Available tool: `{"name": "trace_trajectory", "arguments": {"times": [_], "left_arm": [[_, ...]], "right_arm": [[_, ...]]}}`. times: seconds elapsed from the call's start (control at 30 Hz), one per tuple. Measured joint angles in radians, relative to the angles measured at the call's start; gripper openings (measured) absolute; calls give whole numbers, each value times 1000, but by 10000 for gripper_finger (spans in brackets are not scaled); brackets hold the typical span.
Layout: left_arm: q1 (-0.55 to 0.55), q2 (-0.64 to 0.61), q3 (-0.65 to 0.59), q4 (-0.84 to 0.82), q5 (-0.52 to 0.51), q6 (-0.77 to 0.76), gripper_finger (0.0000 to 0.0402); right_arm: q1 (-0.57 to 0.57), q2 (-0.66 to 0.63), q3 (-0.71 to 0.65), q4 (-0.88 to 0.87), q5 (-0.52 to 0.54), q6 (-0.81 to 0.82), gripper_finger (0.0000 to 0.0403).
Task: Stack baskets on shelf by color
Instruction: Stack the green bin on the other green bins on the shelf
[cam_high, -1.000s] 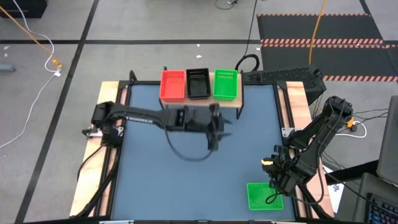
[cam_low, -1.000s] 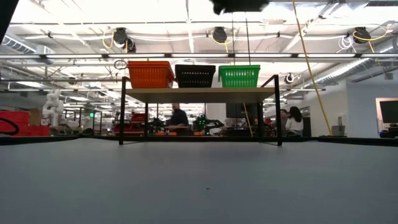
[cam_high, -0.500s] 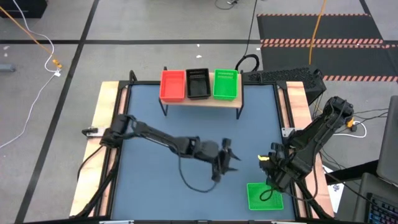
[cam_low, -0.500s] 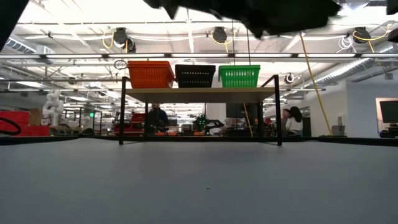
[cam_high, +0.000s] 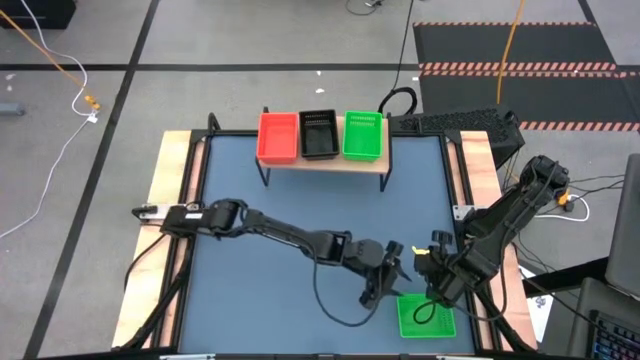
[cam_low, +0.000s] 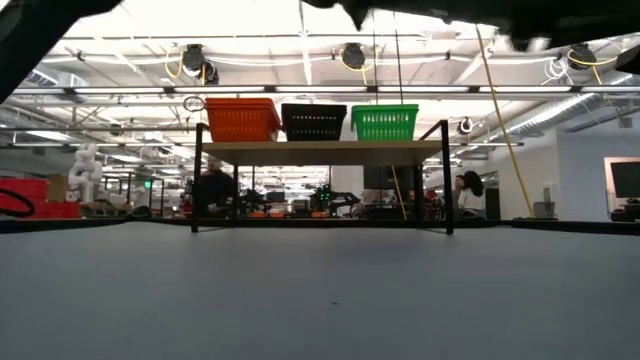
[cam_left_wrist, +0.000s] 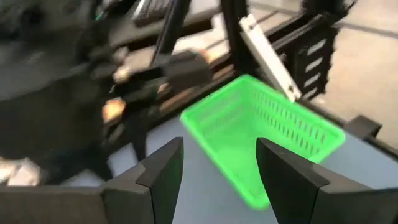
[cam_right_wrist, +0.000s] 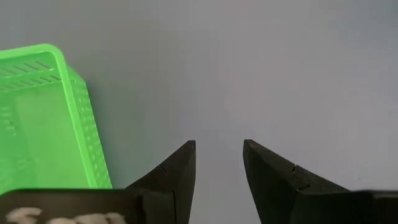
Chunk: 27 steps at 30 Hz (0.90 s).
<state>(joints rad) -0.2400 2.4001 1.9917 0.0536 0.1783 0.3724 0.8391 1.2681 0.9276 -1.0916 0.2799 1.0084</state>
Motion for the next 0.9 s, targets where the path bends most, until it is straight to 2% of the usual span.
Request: {"name": "trace_trajectory", "arguments": {"times": [0.1,0.2,0.37,0.5,0.7,0.9], "left_arm": [[-1,65,78,-35,82,55,204],[-10,121,140,-60,114,102,204],[-22,142,171,-120,159,203,204],[-28,163,160,-118,157,281,204],[-31,220,160,-68,153,307,202],[-32,217,160,-81,126,308,163]], "right_arm": [[0,0,0,0,-12,-2,128],[0,0,0,0,-23,-3,128],[0,0,0,-2,-76,-3,128],[0,0,0,-13,-98,-3,128],[0,0,0,-11,-97,0,128],[0,0,0,-8,-98,3,128]]}}
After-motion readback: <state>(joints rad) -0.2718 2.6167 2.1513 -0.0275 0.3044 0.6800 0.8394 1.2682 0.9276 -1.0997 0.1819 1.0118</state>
